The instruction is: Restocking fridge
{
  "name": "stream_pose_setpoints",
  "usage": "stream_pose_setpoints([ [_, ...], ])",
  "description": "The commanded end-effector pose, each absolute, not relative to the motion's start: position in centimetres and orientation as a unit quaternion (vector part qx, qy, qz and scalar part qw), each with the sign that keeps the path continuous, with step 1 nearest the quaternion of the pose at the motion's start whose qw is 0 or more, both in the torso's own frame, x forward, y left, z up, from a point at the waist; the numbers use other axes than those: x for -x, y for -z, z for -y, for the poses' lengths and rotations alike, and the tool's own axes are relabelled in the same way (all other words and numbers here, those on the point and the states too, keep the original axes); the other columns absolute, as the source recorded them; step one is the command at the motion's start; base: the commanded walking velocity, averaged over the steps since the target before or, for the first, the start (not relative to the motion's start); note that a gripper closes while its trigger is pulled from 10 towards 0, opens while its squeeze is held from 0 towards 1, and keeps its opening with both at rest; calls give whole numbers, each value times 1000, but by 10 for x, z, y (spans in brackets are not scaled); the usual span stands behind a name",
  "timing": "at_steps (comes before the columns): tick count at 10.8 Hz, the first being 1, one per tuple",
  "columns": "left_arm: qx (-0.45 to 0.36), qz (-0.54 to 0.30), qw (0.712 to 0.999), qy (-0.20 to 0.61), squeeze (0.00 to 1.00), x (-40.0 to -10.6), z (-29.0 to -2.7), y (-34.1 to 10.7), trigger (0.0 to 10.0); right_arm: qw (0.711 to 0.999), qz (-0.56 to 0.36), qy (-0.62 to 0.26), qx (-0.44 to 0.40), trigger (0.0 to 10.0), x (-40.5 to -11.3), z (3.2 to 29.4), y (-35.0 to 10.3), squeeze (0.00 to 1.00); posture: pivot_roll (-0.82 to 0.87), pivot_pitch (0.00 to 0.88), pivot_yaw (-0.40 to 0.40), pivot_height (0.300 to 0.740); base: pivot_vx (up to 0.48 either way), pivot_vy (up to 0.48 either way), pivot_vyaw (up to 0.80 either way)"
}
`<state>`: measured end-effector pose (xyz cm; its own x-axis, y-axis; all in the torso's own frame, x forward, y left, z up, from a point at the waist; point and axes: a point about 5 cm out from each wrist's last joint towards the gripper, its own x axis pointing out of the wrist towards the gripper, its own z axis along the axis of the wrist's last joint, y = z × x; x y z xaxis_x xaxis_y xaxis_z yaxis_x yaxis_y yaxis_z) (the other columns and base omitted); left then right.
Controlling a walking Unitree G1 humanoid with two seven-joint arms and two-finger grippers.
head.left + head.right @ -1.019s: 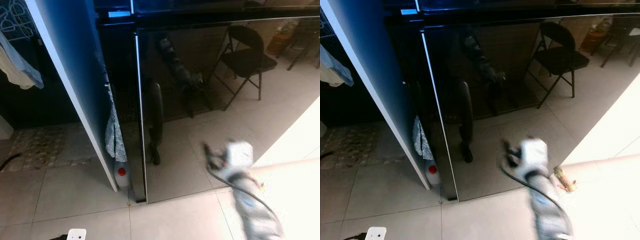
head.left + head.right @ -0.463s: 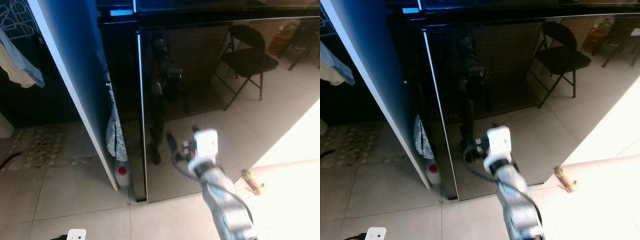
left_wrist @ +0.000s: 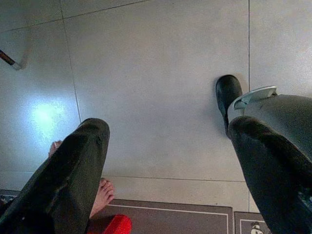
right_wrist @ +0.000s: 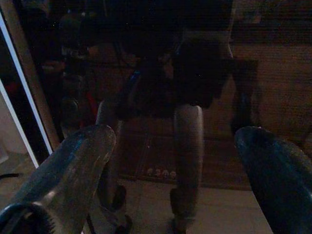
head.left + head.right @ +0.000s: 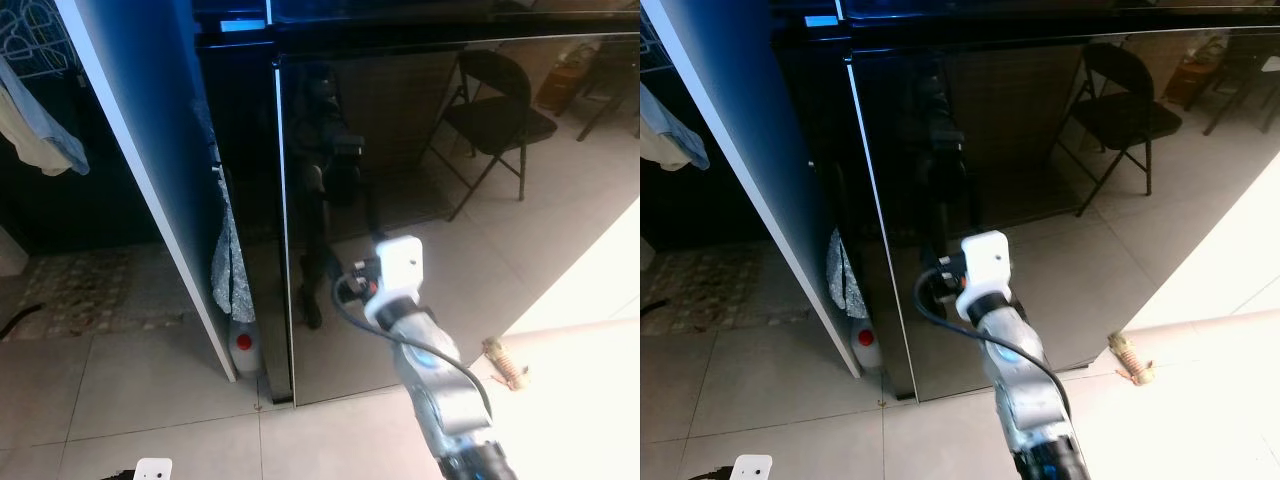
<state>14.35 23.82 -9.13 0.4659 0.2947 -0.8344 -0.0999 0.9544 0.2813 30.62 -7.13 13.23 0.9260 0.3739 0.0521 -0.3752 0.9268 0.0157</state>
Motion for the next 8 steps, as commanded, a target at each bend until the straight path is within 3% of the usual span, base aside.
stream_pose_setpoints([
  [1,-96,-514,844,-118,0,-136,-238,94,10000,979,22,-201,-14,10000,-308,65,-132,0,-204,77,-18,740,0,0,0],
  [8,-96,-515,843,-120,0,-135,-237,95,10000,967,34,-250,-23,10000,-329,24,-144,0,-195,78,-20,740,0,0,0],
])
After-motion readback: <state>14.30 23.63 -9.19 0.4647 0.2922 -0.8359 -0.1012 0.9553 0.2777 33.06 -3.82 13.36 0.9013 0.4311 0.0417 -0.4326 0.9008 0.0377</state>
